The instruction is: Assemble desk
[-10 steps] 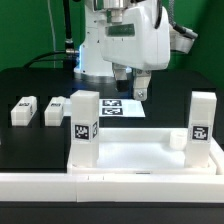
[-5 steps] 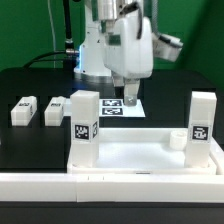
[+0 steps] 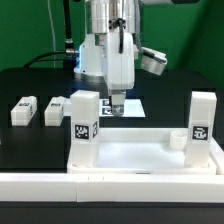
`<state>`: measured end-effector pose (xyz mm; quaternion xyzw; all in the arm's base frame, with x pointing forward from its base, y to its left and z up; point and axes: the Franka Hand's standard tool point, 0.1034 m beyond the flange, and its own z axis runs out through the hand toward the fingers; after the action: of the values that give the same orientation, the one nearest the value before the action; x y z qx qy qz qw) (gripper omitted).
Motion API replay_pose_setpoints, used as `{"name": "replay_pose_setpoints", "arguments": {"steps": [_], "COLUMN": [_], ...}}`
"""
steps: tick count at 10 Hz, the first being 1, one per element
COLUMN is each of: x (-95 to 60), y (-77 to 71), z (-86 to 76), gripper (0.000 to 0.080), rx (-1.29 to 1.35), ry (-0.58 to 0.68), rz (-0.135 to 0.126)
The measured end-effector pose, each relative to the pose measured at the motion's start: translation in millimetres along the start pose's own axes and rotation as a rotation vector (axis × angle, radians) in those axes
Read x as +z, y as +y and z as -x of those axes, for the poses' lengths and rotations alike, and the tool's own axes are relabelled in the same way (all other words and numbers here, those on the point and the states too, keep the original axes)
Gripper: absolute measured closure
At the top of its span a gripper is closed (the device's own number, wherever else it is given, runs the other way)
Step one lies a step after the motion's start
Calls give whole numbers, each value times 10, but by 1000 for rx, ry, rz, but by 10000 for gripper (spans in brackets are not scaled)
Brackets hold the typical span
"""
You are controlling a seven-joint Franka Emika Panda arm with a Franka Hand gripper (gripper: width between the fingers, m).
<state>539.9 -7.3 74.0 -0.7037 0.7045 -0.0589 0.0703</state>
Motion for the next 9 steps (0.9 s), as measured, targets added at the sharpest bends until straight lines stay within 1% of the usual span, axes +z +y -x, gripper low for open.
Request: {"name": "replay_pose_setpoints", "arguments": {"steps": [1,3,4,6,8,9], "x": [11,78,163,298,331,336], "y": [7,46,93,157,171,182], "z": [56,148,185,187,222,245], "gripper": [151,151,151,151,151,151], "rx": [46,106,116,107,98,93], "ry": [0,-7,0,18,20,24], "rz": [-33,-61,-58,-39,-35,-40]}}
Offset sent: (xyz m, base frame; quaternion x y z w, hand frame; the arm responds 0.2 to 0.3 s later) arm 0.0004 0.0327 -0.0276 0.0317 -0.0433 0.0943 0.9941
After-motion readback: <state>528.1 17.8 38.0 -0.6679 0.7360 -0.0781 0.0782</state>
